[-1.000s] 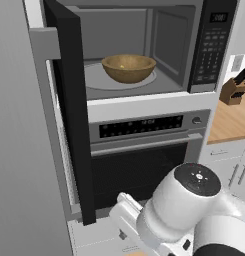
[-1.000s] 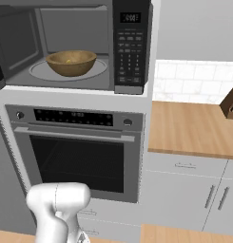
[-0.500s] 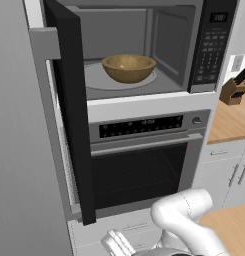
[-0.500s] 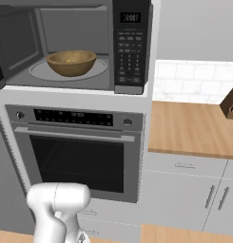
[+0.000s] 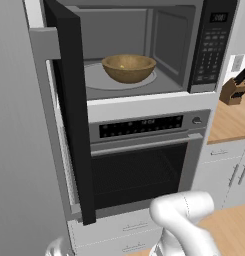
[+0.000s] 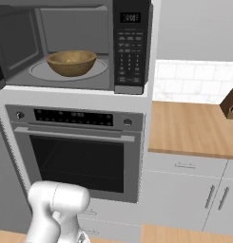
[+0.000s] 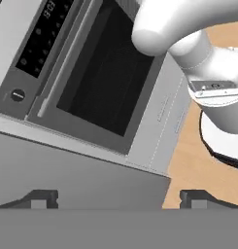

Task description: Pick the lemon wedge from the sink and place it in the bowl. Then pick the bowl and place it in the microwave. Then close the microwave door and press the start button.

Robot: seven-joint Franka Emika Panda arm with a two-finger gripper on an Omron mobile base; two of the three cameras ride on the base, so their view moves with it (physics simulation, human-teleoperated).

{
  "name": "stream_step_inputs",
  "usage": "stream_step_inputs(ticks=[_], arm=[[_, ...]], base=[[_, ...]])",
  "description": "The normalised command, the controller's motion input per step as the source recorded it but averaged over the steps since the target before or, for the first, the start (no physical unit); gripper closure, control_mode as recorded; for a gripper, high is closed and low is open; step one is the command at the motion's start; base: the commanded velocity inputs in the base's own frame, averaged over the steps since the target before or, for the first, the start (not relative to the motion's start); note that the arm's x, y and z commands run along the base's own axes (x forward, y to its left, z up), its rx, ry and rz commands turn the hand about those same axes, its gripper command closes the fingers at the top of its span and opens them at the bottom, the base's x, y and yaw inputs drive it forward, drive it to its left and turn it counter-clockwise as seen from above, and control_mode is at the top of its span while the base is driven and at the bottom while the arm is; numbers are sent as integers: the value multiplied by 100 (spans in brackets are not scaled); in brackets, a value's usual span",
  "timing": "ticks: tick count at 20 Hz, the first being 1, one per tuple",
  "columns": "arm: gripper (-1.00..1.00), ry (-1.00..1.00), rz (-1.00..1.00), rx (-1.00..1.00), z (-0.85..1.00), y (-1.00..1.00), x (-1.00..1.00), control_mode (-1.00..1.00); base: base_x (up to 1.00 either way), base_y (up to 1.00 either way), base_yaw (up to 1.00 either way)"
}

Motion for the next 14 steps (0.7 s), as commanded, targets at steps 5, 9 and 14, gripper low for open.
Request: stream_step_inputs(ticks=[5, 9, 14], arm=[[-100, -29, -13, -2, 70, 41, 58, -100], [-100, -24, -15, 0, 82, -2, 64, -100], [-100, -23, -20, 0, 52, -44, 46, -100]], base=[[0, 0, 0], [0, 0, 0], [0, 0, 0]])
